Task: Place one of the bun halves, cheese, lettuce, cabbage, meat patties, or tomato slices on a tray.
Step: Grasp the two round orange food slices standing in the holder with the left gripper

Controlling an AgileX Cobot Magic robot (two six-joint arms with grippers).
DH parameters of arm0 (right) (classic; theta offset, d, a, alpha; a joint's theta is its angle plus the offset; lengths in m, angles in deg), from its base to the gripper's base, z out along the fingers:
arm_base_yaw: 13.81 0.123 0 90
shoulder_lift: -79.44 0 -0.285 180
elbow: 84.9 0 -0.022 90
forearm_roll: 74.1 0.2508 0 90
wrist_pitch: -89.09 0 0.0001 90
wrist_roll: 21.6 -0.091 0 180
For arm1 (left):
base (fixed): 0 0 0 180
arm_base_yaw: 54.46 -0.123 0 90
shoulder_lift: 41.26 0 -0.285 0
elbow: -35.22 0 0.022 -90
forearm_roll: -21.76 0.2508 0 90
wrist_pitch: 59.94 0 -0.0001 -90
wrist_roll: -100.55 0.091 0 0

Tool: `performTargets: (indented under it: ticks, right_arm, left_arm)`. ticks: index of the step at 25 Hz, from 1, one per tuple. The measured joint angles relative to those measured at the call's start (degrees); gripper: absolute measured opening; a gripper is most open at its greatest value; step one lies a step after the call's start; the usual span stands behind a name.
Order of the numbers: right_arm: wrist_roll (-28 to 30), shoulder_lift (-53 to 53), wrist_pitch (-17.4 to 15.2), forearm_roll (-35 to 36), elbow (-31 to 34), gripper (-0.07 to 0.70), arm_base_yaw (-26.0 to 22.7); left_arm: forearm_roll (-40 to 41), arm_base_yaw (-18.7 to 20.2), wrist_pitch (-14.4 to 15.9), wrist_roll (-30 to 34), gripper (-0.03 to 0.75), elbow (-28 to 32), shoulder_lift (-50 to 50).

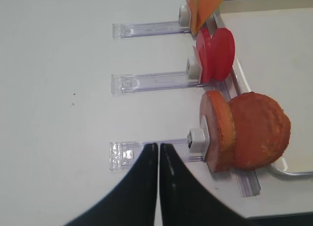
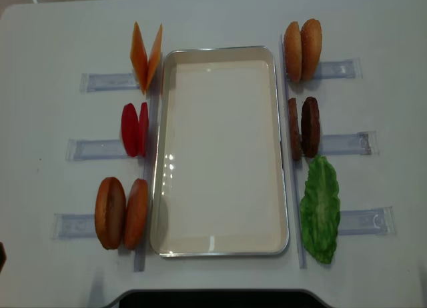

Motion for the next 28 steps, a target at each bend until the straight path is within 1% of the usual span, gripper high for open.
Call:
performTargets:
  ticks: [28]
  right_arm:
    - [0.00, 0.00, 0.00, 0.00, 0.00, 0.538, 0.00]
  left_arm:
    - [0.00, 0.00, 0.00, 0.00, 0.000, 0.00, 0.00]
